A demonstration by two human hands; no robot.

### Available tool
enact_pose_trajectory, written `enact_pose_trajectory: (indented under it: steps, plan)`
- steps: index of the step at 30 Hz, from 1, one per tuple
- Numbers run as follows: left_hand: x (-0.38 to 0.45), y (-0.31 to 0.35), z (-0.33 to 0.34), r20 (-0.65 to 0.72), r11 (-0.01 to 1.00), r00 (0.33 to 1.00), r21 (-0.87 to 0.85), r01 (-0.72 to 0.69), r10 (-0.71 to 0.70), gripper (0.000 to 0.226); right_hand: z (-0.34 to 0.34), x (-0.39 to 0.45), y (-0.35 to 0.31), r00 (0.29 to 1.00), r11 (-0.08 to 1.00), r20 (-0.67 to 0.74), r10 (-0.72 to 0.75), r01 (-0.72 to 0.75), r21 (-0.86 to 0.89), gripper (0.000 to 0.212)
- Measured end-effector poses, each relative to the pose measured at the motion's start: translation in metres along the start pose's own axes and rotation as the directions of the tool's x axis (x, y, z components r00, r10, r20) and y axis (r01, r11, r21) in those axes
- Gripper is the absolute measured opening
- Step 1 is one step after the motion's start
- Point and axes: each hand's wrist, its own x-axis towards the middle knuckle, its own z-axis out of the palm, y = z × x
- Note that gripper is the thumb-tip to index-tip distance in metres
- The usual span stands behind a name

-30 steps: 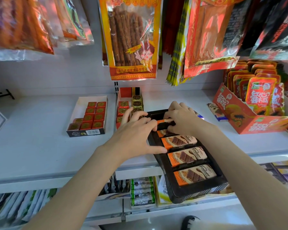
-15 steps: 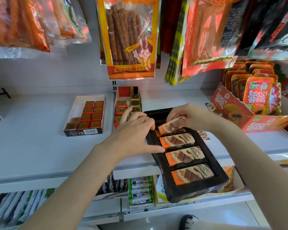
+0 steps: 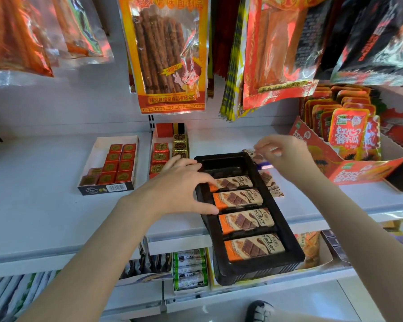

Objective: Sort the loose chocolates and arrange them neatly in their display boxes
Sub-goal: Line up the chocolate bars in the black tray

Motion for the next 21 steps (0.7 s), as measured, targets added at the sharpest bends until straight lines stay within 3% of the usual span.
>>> enact_pose_trajectory:
  steps: [3,5,8,10,13,15,17,21]
  plan:
    - [0.003,-0.002,0.003,0.007,1.000,1.000,0.011,0.012,-0.012,0.059,0.005,0.002,0.022,0.988,0.989,0.100,0.121,-0.112,-0.099,0.020]
    - [0.004,0.000,0.005,-0.011,1.000,1.000,0.006,0.020,-0.020,0.055,0.016,-0.001,0.028,0.971,0.981,0.145,0.190,-0.183,-0.060,0.022]
    - [0.007,0.001,0.007,-0.040,0.999,0.998,0.015,0.038,-0.037,0.052,0.020,0.003,0.029,0.978,0.977,-0.002,0.209,-0.209,-0.039,0.016]
    - [0.008,0.000,0.006,-0.053,0.998,0.998,0.037,0.048,-0.046,0.059,0.013,0.007,0.026,0.965,0.968,-0.100,0.244,-0.235,0.089,0.014]
    - [0.010,0.000,0.005,-0.084,0.995,0.995,0.071,0.068,-0.062,0.071,-0.001,0.014,0.016,0.954,0.894,-0.113,0.277,-0.213,0.393,0.020]
    - [0.011,0.001,0.005,-0.097,0.994,0.993,0.084,0.072,-0.064,0.072,-0.006,0.018,0.007,0.964,0.887,-0.123,0.238,-0.164,0.432,0.026]
    - [0.011,0.001,0.005,-0.100,0.994,0.993,0.086,0.071,-0.062,0.073,-0.006,0.020,-0.003,0.981,0.930,-0.131,0.142,-0.087,0.358,0.026]
    - [0.009,0.001,0.006,-0.097,0.994,0.993,0.082,0.073,-0.064,0.075,-0.001,0.015,-0.017,0.992,0.993,-0.042,-0.120,0.120,0.011,0.022]
